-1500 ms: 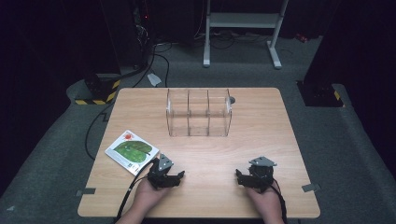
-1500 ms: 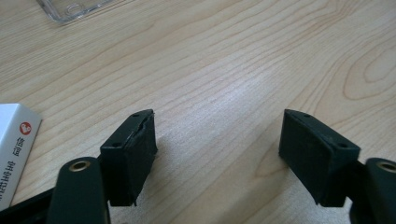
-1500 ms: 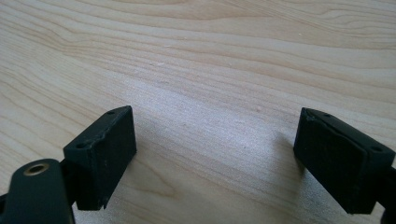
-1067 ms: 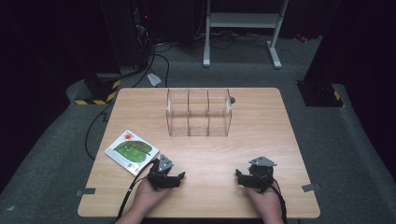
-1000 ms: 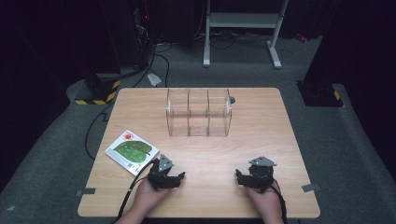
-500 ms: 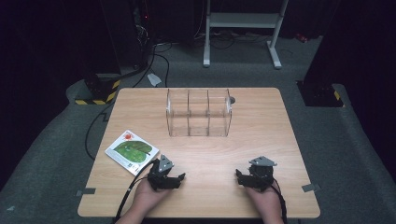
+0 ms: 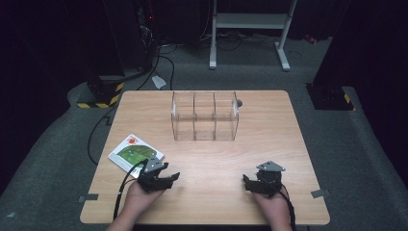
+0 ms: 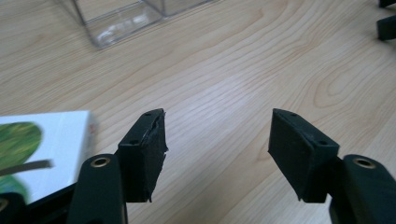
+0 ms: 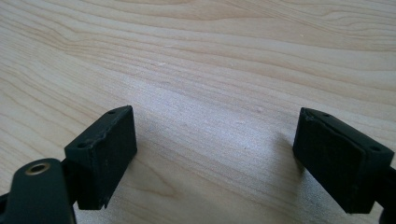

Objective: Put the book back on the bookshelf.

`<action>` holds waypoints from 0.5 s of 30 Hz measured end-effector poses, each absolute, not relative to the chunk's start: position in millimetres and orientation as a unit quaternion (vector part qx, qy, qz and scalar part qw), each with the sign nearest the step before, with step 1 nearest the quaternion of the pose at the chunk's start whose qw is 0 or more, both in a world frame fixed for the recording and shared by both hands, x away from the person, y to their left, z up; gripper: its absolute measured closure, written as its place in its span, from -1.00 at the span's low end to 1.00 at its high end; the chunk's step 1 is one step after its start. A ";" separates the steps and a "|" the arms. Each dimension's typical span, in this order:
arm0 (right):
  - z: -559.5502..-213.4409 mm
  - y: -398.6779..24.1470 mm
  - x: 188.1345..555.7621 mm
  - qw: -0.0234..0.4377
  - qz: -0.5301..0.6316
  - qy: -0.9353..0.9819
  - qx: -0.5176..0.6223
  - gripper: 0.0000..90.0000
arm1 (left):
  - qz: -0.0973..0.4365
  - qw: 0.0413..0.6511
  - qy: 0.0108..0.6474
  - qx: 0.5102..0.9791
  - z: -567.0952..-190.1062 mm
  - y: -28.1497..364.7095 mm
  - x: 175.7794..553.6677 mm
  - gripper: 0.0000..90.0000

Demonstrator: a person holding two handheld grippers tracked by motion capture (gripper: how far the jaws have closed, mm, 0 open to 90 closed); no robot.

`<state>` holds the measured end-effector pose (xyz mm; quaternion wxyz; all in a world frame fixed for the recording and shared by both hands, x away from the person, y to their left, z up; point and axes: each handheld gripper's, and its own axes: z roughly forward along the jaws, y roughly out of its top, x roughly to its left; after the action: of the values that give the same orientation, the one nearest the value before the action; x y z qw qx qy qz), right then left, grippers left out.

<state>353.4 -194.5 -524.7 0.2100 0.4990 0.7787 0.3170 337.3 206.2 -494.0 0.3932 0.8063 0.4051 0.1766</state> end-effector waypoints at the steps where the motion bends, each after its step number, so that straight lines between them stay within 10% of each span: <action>1: -524.7 -194.5 353.4 0.210 0.317 0.779 0.499 -0.71 | 0.179 0.392 0.408 0.805 -493.4 210.2 337.1 -0.21; 15: -524.6 -194.9 353.5 0.209 0.317 0.780 0.497 -0.71 | 0.198 0.394 0.478 0.760 -489.4 273.1 349.4 -0.03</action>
<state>353.5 -194.9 -524.6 0.2091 0.4975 0.7798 0.3174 349.4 273.1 -489.4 0.3945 0.7595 0.4777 0.1982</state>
